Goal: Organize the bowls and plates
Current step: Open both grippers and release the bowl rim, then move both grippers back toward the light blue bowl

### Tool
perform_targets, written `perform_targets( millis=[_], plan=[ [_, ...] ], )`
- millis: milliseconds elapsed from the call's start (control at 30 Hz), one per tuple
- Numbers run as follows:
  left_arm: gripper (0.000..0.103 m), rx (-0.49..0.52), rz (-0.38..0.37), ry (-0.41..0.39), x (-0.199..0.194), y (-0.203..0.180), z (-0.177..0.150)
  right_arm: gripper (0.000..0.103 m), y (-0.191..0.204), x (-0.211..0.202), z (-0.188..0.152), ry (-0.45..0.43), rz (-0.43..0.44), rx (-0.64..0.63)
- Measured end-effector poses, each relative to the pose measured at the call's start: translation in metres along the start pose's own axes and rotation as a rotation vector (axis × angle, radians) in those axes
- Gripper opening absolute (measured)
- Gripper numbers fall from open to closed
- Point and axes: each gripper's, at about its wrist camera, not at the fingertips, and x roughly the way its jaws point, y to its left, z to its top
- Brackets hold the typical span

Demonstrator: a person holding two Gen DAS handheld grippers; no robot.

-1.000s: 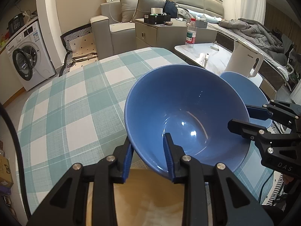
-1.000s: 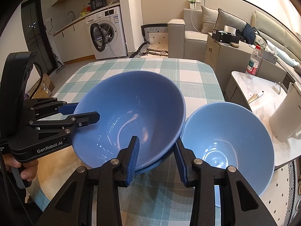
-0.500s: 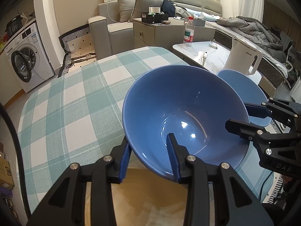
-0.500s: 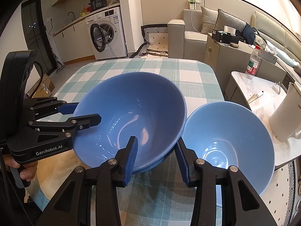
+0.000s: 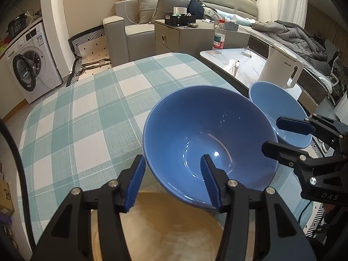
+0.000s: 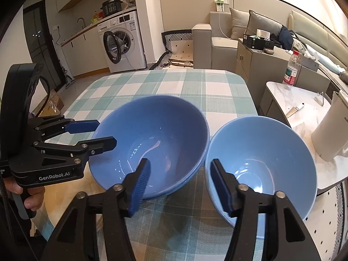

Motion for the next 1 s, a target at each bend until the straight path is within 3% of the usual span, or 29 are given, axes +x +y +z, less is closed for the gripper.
perform_targets(
  millis=[133,267,333,367,533,667,1000],
  plan=[
    [0.058,-0.008,0.004,0.0,-0.001,0.001,0.001,0.084,-0.008,-0.008,0.003,-0.042,0.007,0.031],
    [0.061,-0.01,-0.001,-0.002,-0.004,0.001,0.001,0.091,-0.015,-0.018,0.009,-0.089,0.015,0.05],
    [0.071,-0.008,-0.001,-0.01,-0.007,0.001,0.001,0.1,-0.013,-0.027,0.012,-0.126,0.001,0.018],
    [0.081,-0.01,0.003,-0.022,-0.009,0.0,0.001,0.1,-0.012,-0.031,0.013,-0.142,0.002,0.009],
    [0.086,-0.017,0.003,-0.048,-0.015,0.0,0.002,0.102,-0.016,-0.042,0.016,-0.171,0.009,0.014],
    [0.1,-0.057,-0.003,-0.069,-0.017,0.004,0.003,0.102,-0.022,-0.047,0.017,-0.187,-0.015,0.029],
    [0.103,-0.085,-0.009,-0.11,-0.022,-0.006,0.005,0.102,-0.044,-0.067,0.005,-0.22,-0.054,0.055]
  ],
)
